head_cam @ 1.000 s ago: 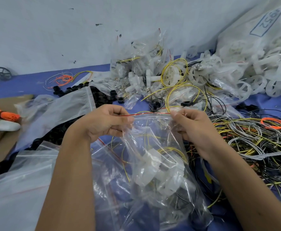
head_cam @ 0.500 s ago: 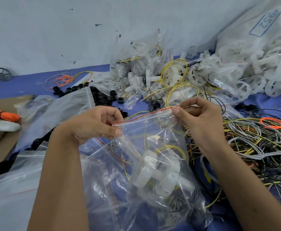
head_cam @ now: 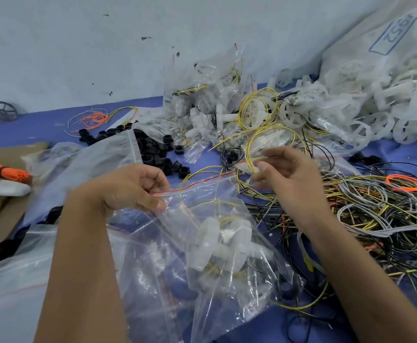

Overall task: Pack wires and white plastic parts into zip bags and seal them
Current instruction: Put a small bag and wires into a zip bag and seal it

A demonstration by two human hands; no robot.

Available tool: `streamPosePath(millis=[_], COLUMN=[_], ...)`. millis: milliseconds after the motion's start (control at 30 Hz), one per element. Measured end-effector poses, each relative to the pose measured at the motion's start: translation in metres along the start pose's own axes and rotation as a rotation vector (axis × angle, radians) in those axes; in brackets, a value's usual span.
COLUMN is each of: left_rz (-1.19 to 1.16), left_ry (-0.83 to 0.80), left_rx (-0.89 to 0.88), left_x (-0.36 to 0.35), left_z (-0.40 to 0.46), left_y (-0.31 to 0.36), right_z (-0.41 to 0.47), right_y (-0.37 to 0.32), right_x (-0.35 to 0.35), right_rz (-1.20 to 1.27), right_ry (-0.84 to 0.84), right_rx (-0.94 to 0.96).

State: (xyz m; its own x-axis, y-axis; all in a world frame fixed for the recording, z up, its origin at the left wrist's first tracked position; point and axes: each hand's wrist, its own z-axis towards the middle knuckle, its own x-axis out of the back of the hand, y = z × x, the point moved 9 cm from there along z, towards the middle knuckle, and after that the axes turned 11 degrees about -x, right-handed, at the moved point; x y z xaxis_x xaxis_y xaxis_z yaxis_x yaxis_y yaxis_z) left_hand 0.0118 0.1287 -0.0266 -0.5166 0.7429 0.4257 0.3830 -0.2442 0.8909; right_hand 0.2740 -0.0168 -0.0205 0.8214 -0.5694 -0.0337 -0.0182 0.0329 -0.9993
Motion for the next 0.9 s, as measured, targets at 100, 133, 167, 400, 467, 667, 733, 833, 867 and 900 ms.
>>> streamPosePath(millis=[100,133,167,400,467,667,733,833,867,900], left_rz=[0.02,0.049,0.077,0.403,0.518,0.706,0.681,0.599,0.566,0.534], left_ry=[0.068,0.1,0.137,0.381,0.347,0.226,0.237,0.261,0.267,0.273], left_rx=[-0.021,-0.037,-0.061,-0.301,-0.288,-0.194,-0.191,-0.208,-0.214,-0.215], left_x=[-0.001,-0.001,-0.001,-0.023,-0.04,-0.075,-0.073,-0.064,-0.062,-0.059], left_z=[0.006,0.008,0.011,0.043,0.051,0.065,0.066,0.066,0.065,0.064], left_y=[0.009,0.014,0.021,0.08,0.087,0.071,0.068,0.069,0.07,0.071], right_z=[-0.004,-0.005,-0.006,-0.002,-0.002,-0.005,-0.006,-0.005,-0.005,-0.006], right_y=[0.014,0.018,0.02,0.018,0.017,0.018,0.019,0.024,0.027,0.028], right_x=[-0.024,-0.027,-0.029,-0.021,-0.021,-0.024,-0.025,-0.025,-0.026,-0.027], right_rz=[-0.267,-0.32,-0.342,-0.464,-0.501,-0.513,-0.507,-0.425,-0.38,-0.341], right_ry=[-0.114,-0.131,-0.138,-0.06,-0.061,-0.109,-0.128,-0.171,-0.191,-0.211], right_rx=[-0.053,-0.065,-0.072,-0.034,-0.028,-0.04,-0.06,-0.123,-0.156,-0.19])
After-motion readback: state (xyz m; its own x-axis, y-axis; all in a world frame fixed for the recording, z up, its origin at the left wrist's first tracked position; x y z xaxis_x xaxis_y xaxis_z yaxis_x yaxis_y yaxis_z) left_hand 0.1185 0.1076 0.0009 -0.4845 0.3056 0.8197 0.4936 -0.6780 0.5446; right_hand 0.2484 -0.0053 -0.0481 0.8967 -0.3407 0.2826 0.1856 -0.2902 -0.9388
